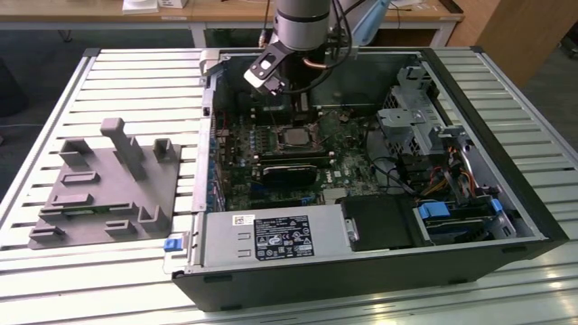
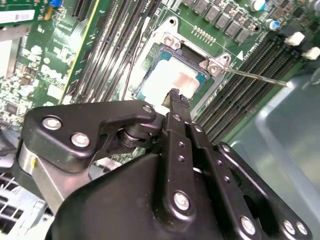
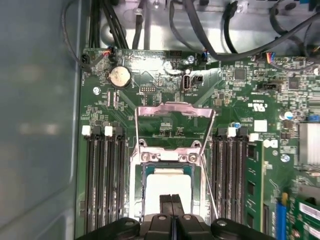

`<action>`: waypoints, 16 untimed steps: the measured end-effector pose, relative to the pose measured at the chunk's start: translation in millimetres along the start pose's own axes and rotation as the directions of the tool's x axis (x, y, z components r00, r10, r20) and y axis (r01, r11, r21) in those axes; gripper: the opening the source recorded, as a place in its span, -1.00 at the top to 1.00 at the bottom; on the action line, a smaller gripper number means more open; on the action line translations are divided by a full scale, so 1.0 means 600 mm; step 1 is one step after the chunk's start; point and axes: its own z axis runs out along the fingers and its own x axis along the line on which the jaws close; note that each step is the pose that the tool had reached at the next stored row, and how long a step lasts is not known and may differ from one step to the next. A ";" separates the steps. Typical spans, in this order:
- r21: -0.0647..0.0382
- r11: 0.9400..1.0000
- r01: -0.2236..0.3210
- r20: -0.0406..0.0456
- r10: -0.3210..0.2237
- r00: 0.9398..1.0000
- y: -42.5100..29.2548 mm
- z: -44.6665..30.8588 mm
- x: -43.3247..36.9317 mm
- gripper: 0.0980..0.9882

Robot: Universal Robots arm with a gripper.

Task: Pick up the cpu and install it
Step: 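Close the cpu cover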

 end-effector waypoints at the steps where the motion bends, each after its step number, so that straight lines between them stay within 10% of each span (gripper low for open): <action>1: 0.000 1.000 0.000 0.000 0.000 1.000 0.000 -0.006 0.000 0.98; 7: 0.000 1.000 0.000 0.000 0.000 1.000 0.002 -0.043 -0.001 0.98; 16: 0.000 1.000 0.000 0.003 0.000 1.000 0.004 -0.044 -0.011 0.98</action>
